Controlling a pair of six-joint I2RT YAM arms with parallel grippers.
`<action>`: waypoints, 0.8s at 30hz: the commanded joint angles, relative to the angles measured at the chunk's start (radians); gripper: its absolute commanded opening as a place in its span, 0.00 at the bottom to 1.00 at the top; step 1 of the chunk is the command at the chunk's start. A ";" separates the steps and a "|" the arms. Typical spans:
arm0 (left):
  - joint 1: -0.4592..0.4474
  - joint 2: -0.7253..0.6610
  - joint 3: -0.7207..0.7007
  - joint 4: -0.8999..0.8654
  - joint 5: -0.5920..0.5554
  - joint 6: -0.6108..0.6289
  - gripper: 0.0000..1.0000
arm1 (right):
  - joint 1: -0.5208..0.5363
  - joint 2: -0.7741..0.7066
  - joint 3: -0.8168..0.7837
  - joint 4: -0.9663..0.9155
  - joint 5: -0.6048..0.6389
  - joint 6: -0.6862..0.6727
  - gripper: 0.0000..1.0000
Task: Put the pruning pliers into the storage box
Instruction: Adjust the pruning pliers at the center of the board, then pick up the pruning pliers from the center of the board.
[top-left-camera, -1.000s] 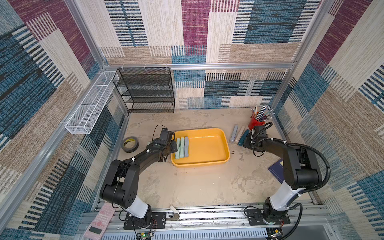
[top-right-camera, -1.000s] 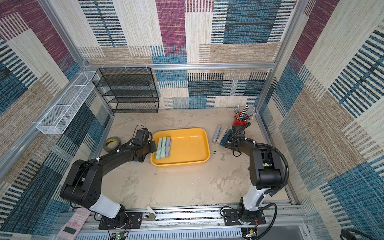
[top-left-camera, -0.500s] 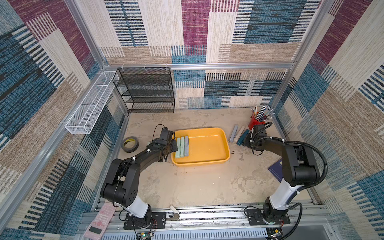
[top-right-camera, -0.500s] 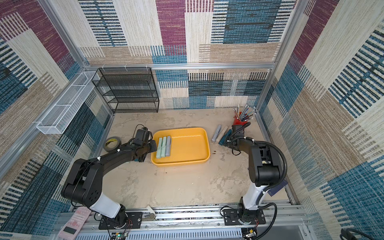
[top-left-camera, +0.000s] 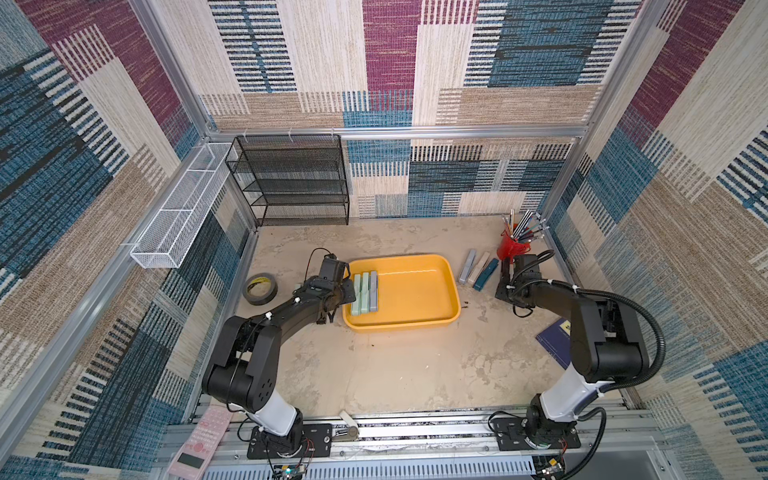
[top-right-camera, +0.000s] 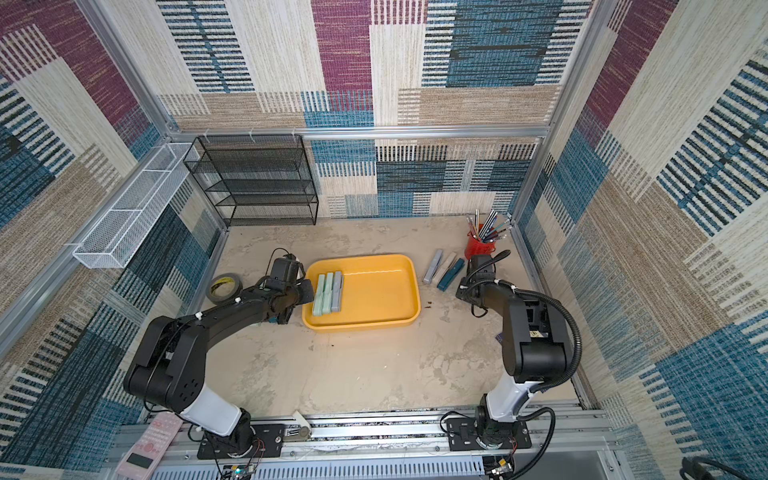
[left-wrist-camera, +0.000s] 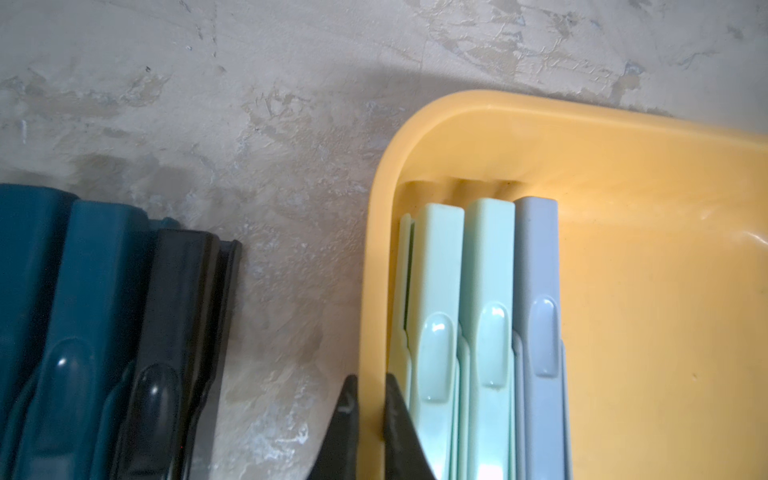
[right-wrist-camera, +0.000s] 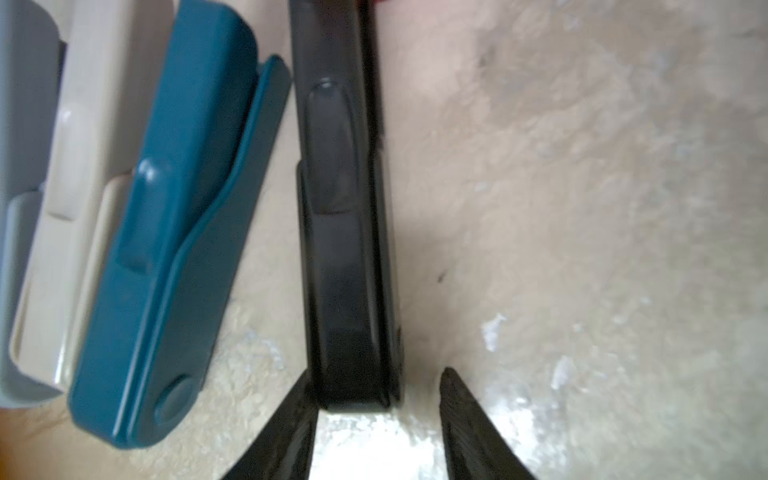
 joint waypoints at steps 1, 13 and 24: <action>0.001 0.011 -0.002 -0.051 0.013 0.017 0.10 | -0.001 -0.017 0.004 0.009 0.009 -0.037 0.49; 0.002 -0.013 -0.005 -0.065 0.008 0.021 0.10 | -0.003 0.125 0.153 -0.009 0.041 -0.150 0.55; 0.002 -0.002 0.002 -0.062 0.019 0.022 0.10 | -0.003 0.122 0.124 0.026 0.017 -0.143 0.31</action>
